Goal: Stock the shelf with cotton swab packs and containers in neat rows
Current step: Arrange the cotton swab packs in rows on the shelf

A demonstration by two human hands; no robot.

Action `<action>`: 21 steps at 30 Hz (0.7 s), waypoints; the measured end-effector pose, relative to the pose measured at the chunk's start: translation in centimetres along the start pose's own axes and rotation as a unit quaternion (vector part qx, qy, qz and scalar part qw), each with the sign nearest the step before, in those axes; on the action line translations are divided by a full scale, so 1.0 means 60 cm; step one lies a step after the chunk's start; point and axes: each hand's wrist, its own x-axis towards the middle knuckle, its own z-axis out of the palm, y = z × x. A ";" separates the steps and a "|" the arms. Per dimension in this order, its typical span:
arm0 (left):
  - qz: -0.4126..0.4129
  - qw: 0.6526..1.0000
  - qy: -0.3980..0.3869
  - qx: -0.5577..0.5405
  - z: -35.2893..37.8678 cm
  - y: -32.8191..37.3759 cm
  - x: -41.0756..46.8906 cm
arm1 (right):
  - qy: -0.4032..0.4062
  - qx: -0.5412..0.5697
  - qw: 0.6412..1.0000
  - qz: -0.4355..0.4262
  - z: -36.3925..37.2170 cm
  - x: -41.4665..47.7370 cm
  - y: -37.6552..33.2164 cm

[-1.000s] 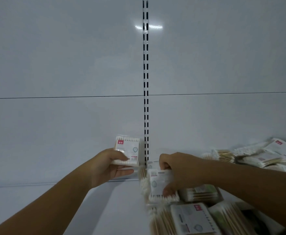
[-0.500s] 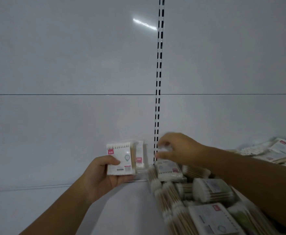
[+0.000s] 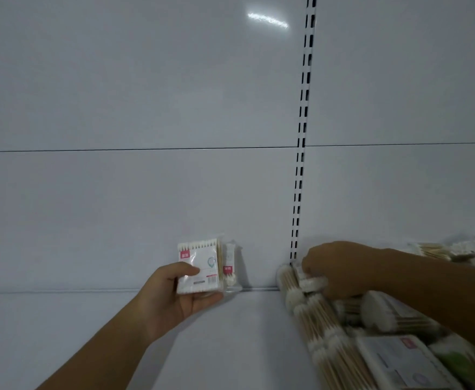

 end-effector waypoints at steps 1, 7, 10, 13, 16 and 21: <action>0.001 1.000 0.012 0.004 -0.005 0.001 -0.009 | 0.015 -0.012 1.000 -0.010 -0.003 0.001 -0.001; 0.008 0.993 0.113 0.032 -0.019 0.018 -0.071 | 0.125 0.013 0.989 -0.084 -0.100 -0.004 0.002; 0.023 0.986 0.156 0.045 -0.027 0.031 -0.101 | 0.266 0.148 0.931 -0.203 -0.156 0.001 -0.067; 0.027 0.982 0.179 0.049 -0.046 0.044 -0.144 | 0.369 0.182 0.838 -0.359 -0.191 0.016 -0.181; 0.037 0.981 0.184 0.037 -0.082 0.065 -0.211 | 0.391 0.134 0.784 -0.463 -0.207 0.057 -0.298; 0.100 0.967 0.234 0.003 -0.209 0.129 -0.373 | 0.393 0.156 0.743 -0.519 -0.250 0.127 -0.488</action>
